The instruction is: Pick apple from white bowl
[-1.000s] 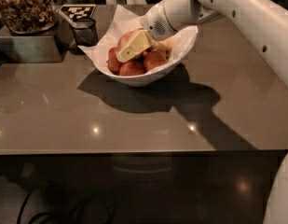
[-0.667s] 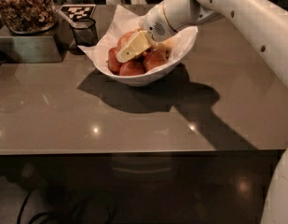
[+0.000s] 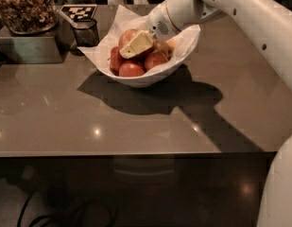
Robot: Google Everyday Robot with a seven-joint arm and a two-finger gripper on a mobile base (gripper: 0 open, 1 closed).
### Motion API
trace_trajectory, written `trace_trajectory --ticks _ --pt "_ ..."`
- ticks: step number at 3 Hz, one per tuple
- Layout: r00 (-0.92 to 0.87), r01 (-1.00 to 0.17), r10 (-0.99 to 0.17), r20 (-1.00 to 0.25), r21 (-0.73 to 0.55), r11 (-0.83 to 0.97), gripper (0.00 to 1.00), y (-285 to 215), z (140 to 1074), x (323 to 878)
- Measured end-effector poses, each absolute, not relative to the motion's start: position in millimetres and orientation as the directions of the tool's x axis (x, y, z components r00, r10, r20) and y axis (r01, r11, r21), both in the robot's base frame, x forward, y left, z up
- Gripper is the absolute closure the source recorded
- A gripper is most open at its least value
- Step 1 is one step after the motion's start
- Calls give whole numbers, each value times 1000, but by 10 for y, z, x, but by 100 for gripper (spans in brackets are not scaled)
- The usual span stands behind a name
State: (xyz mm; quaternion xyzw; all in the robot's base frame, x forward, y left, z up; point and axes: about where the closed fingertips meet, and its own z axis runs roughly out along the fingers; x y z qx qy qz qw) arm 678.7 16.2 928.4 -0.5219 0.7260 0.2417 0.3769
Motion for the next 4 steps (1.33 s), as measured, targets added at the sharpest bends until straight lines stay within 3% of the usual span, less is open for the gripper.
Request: trace_trajectory --ticks 2,4 --pt "-174 -939 -561 -809 -36 343 95 122 9284 6802" --pt "-107 -952 -392 -914 -20 306 100 -103 9688 6534"
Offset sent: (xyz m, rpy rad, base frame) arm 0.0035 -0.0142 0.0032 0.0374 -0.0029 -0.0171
